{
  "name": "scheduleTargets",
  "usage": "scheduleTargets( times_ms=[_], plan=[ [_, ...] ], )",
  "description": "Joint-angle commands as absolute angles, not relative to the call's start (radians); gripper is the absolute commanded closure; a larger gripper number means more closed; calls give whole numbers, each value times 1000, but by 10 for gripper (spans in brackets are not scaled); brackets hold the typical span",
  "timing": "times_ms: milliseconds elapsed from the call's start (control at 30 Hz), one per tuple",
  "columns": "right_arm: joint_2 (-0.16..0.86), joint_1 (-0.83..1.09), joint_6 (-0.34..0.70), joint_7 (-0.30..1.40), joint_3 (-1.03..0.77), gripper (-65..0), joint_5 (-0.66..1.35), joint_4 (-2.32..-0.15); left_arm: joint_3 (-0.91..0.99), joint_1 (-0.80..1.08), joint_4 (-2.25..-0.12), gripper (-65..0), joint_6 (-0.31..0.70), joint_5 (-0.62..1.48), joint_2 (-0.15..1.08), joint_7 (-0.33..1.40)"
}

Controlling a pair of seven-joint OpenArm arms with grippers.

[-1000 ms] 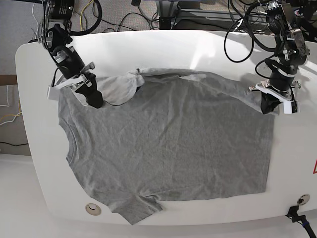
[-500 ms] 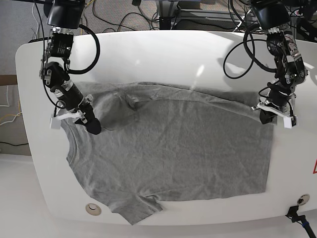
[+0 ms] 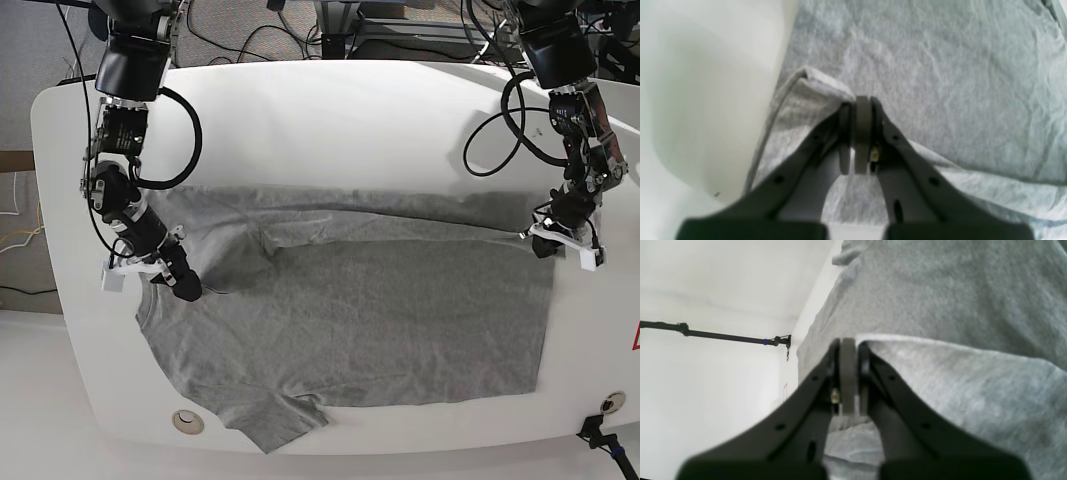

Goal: Fold the T-shirt properly
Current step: 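Lift the grasped edge and pull it across the shirt body, then lower the folded edge and open both grippers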

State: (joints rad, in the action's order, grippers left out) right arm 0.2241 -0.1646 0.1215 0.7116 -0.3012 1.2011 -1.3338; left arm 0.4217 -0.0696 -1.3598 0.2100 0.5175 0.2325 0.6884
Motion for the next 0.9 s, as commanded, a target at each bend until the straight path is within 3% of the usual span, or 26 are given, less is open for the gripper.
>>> scheduleTargets(
  times_ms=[0, 400, 867],
  plan=[
    [236, -203, 136, 704, -305, 0, 1214, -1323, 424, -93, -1372, 0, 214, 526, 246, 671],
    [236, -240, 130, 699, -305, 0, 1211, -1257, 420, -130, -1363, 0, 214, 524, 246, 671],
    [220, -321, 136, 700, -306, 0, 1006, -1221, 420, -209, -1271, 0, 216, 524, 305, 670]
  ],
)
